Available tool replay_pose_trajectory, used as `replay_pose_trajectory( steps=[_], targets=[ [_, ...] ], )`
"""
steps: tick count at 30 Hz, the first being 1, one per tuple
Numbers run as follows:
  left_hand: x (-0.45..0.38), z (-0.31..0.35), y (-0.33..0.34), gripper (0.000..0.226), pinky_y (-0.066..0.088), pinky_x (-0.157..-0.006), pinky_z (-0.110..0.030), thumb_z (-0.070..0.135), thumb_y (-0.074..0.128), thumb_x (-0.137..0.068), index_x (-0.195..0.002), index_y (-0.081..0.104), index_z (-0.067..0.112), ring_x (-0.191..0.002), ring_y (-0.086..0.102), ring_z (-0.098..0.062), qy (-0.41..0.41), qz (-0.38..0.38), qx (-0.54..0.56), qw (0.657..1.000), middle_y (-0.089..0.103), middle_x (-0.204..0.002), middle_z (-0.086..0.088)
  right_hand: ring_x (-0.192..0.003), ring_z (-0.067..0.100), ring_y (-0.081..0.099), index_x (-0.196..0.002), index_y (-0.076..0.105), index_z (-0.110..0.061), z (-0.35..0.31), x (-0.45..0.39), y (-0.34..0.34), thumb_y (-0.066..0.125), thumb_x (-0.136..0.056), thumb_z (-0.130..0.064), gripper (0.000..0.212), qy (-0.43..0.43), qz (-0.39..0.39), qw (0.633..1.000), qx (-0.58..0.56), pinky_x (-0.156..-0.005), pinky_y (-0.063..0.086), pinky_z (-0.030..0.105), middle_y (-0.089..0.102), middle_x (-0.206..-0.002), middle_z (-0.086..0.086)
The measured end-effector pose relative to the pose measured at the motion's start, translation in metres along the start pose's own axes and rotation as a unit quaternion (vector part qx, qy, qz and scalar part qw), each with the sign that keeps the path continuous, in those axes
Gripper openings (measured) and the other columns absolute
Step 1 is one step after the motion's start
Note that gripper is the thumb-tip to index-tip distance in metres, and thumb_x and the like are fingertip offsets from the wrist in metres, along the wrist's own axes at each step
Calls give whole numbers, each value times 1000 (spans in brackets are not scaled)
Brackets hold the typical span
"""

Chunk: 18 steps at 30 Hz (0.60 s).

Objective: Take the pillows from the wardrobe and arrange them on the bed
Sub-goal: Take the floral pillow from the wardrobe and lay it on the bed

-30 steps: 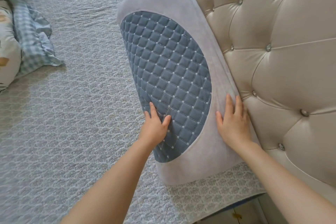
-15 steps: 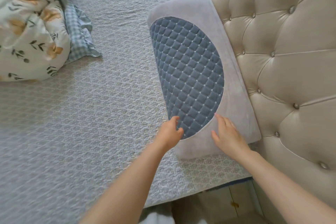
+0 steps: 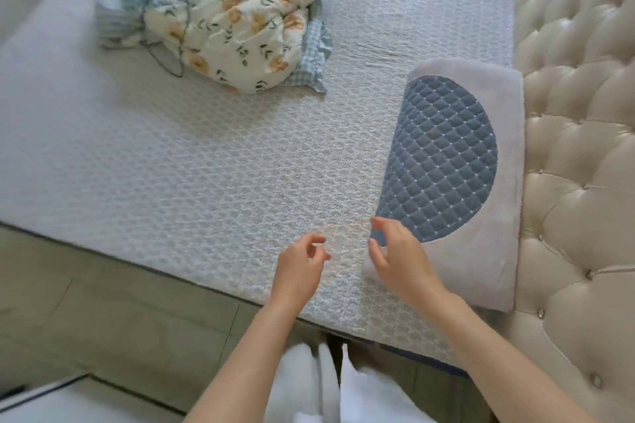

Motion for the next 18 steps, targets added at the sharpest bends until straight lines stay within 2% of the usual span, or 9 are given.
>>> replay_pose_trajectory(
  steps=[1,3,8,12,16,18],
  targets=[
    [15,-6,-13,17,42,-53,-7,21,53,-98,-104,61,34,-64,61,11,-3,31,19,999,74,-86,13,-126,18,49,-137,47,-9,-18,4,3,51,-97,-20,42,-27,-7,1000,-3,-104,37,29,55,-135,6],
    [46,-18,-38,19,42,-55,-5,20,54,-98,-102,61,38,-68,61,12,-14,94,56,994,72,-84,15,-125,17,49,-136,47,-9,-52,13,11,51,-97,-20,41,-76,-26,997,-5,-104,37,27,56,-134,5],
    [122,-59,-99,29,43,-59,-6,20,56,-96,-92,59,48,-71,63,0,-52,237,122,963,73,-82,15,-125,17,48,-137,46,-11,-132,36,51,48,-99,-22,40,-174,-102,979,7,-102,37,27,53,-135,3],
    [174,-99,-142,28,44,-63,-5,16,55,-96,-94,61,43,-77,65,8,-90,329,159,927,73,-80,24,-124,19,49,-136,48,-13,-190,55,90,49,-98,-22,39,-232,-159,959,22,-101,40,32,54,-134,2],
    [219,-143,-181,20,43,-57,-11,16,55,-98,-103,64,33,-65,63,6,-132,403,171,889,73,-82,18,-122,18,52,-134,49,-15,-243,70,132,49,-98,-24,37,-281,-205,938,20,-100,41,30,55,-134,1],
    [242,-164,-203,20,45,-60,-14,16,55,-97,-104,63,32,-68,62,7,-146,434,172,872,73,-84,18,-123,16,51,-135,48,-17,-273,77,153,48,-99,-25,37,-304,-223,926,22,-99,39,26,55,-134,-1]
  ],
)
Point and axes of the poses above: each hand's wrist, its own x-axis away from the middle knuckle, its own y-axis out of the palm, z = x × y, the point moved 7 cm from there along -x, towards the middle knuckle
